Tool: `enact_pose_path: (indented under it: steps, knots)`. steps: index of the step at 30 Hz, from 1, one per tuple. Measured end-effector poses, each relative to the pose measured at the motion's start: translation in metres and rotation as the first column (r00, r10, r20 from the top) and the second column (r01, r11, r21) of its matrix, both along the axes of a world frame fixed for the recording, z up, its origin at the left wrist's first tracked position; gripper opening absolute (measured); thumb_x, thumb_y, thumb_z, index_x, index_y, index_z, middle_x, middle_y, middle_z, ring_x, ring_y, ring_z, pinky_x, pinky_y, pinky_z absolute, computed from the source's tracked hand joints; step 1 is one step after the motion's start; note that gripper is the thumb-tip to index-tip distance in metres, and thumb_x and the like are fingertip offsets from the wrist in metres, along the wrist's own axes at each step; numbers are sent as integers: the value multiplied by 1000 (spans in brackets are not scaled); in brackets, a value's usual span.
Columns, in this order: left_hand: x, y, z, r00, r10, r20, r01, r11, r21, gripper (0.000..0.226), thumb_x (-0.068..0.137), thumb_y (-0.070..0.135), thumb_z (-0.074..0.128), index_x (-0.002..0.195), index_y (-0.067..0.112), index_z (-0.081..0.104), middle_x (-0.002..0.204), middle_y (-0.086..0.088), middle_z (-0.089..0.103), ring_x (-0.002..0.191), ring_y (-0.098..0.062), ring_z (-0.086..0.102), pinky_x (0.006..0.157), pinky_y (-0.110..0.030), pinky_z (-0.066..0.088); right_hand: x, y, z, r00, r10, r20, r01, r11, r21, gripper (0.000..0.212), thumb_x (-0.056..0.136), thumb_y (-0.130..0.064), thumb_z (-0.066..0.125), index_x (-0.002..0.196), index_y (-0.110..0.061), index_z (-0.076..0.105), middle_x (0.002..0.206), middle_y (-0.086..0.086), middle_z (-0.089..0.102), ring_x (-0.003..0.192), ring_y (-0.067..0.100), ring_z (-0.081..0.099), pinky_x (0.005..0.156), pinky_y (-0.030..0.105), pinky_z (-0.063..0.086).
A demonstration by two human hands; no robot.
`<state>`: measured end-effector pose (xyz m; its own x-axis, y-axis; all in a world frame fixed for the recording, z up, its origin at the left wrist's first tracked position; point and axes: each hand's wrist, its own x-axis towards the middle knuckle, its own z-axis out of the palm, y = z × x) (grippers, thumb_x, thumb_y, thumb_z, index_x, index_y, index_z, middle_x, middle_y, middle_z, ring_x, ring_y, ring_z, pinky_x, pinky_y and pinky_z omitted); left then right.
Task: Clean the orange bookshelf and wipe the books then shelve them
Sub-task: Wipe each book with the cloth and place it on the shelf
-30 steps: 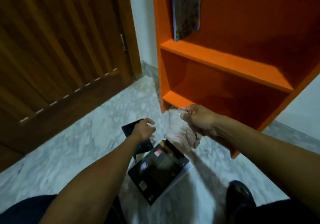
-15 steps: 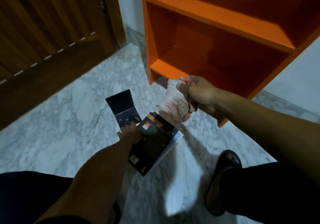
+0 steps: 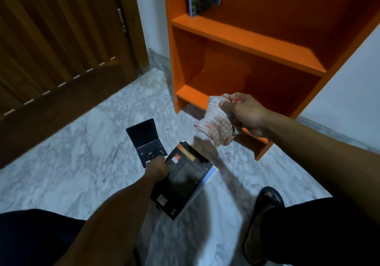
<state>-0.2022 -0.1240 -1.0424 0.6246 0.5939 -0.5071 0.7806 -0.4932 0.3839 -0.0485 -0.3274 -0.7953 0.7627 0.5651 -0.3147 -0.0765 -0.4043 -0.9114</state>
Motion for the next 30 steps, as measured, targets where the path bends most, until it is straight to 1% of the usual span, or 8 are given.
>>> enact_pose_path:
  steps: [5, 9, 12, 15, 17, 22, 27, 30]
  knots:
    - [0, 10, 15, 999, 18, 32, -21, 995, 97, 15, 90, 23, 57, 103, 17, 58, 113, -10, 66, 111, -32, 59, 96, -38, 44, 3, -10, 1, 1000, -20, 1, 20, 1000, -15, 33, 101, -21, 55, 126, 0, 47, 87, 18, 51, 69, 28, 48, 49, 31, 34]
    - [-15, 17, 4, 993, 113, 24, -114, 991, 76, 11, 90, 28, 58, 92, 18, 56, 107, -10, 68, 105, -33, 59, 85, -41, 50, 2, -8, 2, 1000, -15, 13, 15, 1000, -26, 22, 102, -20, 54, 118, -6, 50, 79, 8, 51, 61, 18, 47, 45, 28, 37]
    - [-17, 16, -8, 991, 135, -21, -135, 991, -1, 41, 75, 49, 68, 100, 18, 60, 103, -9, 68, 96, -29, 63, 86, -44, 54, 2, -3, 0, 1000, -8, 15, 8, 1000, -30, 22, 101, -19, 55, 117, -5, 50, 77, 7, 50, 61, 18, 47, 46, 28, 37]
    - [-14, 3, -8, 991, 120, -57, -117, 992, 49, 75, 70, 47, 78, 131, 17, 47, 133, -13, 50, 122, -34, 50, 100, -48, 46, 2, 0, -3, 1000, 5, 22, -3, 999, -48, 21, 100, -20, 56, 116, -5, 51, 74, 8, 50, 58, 19, 45, 46, 29, 36]
    - [-11, -5, -4, 991, 106, -84, -94, 986, 135, 80, 79, 37, 77, 143, 14, 35, 145, -15, 40, 134, -35, 39, 106, -49, 38, 1, 1, -3, 1000, 10, 23, -9, 999, -52, 16, 101, -20, 55, 112, -9, 52, 76, 8, 51, 60, 18, 47, 47, 29, 37]
    - [-8, -10, -11, 986, 111, -122, -91, 983, 157, 87, 76, 40, 81, 143, 10, 33, 145, -15, 39, 136, -33, 35, 107, -47, 35, 2, 0, -4, 999, 14, 29, -12, 999, -48, 17, 101, -20, 54, 113, -8, 52, 79, 8, 52, 62, 17, 48, 45, 26, 37]
    - [-4, -22, -15, 987, 109, -119, -88, 982, 165, 56, 93, 45, 57, 136, 12, 44, 145, -15, 43, 138, -34, 33, 108, -47, 32, 4, 0, -8, 999, 24, 35, -22, 998, -56, 13, 100, -18, 55, 109, -8, 50, 76, 8, 50, 59, 18, 45, 49, 30, 36]
    - [-6, -21, -15, 995, 91, -50, -84, 988, 129, 43, 97, 48, 48, 127, 16, 51, 135, -10, 55, 129, -30, 45, 105, -48, 33, 3, 1, -6, 999, 24, 34, -22, 998, -52, 10, 100, -16, 55, 105, -9, 50, 75, 8, 49, 59, 18, 45, 50, 30, 35]
